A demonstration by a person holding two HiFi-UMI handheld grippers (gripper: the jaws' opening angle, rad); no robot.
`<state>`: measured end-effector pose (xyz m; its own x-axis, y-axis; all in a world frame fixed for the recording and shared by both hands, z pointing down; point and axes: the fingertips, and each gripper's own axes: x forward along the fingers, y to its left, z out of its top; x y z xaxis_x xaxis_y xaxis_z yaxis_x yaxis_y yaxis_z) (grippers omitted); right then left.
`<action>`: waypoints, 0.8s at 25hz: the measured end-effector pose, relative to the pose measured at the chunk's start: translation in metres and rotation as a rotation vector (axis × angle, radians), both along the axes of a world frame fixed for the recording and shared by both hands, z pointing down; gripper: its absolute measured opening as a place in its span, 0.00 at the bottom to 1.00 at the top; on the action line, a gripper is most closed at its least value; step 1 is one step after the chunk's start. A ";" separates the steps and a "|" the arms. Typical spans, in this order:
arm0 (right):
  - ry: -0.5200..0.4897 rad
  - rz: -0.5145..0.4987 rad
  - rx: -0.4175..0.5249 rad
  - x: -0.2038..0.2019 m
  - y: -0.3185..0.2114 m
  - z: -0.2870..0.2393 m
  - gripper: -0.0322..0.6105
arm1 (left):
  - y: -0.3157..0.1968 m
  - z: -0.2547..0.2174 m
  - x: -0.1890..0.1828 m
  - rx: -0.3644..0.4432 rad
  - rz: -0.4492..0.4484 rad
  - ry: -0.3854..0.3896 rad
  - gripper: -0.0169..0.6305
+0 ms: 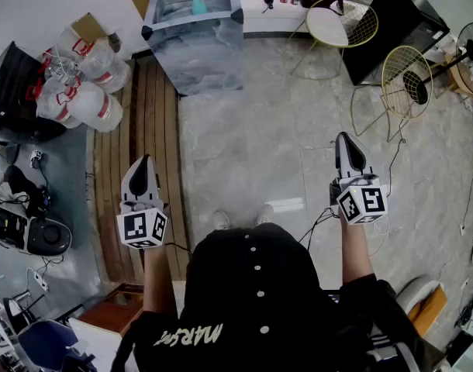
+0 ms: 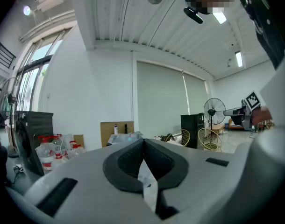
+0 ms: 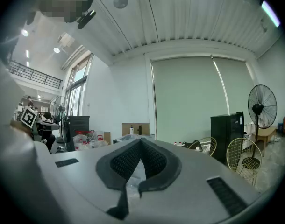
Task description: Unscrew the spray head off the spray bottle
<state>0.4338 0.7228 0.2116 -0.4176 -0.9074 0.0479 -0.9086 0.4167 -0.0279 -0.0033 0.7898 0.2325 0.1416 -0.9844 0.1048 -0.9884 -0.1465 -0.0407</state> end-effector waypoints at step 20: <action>0.016 -0.063 0.010 0.052 -0.028 0.007 0.07 | -0.010 -0.001 0.062 -0.013 -0.048 -0.004 0.06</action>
